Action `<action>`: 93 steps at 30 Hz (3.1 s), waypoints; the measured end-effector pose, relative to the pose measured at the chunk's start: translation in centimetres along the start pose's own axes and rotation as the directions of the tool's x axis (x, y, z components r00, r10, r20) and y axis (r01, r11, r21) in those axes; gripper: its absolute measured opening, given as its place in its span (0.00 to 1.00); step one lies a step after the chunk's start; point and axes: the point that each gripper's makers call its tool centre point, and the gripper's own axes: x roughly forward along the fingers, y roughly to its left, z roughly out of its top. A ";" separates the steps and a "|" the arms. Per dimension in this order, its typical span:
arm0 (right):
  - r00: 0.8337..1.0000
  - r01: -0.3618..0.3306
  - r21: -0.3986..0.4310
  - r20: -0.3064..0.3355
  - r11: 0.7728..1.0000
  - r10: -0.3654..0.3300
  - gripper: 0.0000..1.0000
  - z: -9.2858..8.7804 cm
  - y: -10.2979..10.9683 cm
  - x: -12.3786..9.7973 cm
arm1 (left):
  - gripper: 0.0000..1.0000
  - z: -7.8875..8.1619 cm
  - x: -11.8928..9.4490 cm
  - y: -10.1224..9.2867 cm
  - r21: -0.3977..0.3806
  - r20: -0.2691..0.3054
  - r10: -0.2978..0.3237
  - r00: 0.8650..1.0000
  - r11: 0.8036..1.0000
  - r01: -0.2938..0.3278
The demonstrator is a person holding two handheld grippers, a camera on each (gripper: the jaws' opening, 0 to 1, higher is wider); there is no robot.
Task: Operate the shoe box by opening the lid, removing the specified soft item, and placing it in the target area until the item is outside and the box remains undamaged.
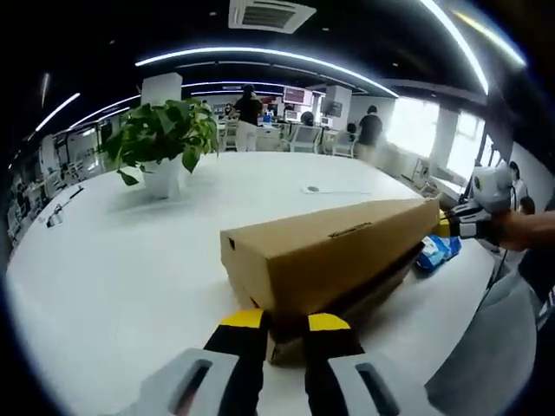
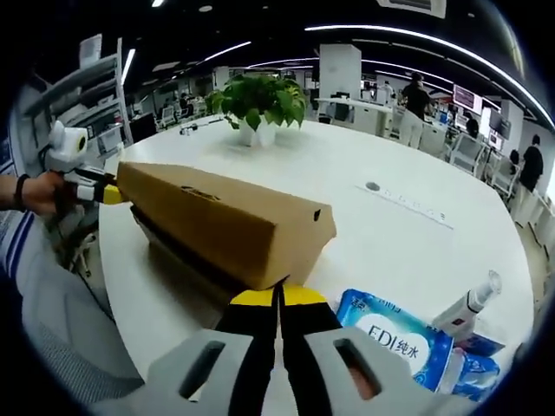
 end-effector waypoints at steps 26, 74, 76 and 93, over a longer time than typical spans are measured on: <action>1.000 -0.001 0.031 -0.031 1.000 0.002 0.00 -2.4 0.2 0.4 | 0.14 -2.1 -0.2 -0.3 -0.031 -0.028 -0.014 1.000 0.999 0.013; 0.993 -0.053 0.315 0.117 0.948 0.017 0.24 0.7 -1.0 -1.7 | 0.28 1.2 -2.4 1.9 -0.410 0.133 0.037 0.990 0.912 0.021; 0.993 -0.056 0.320 0.119 0.946 0.019 0.24 0.9 -0.7 -1.2 | 0.28 2.1 -1.9 1.5 -0.390 0.141 0.030 0.990 0.920 0.028; 0.997 -0.066 0.459 0.071 0.886 0.037 0.26 -1.6 1.2 1.9 | 0.28 -2.3 1.6 0.3 -0.390 -0.032 -0.029 0.999 0.921 0.015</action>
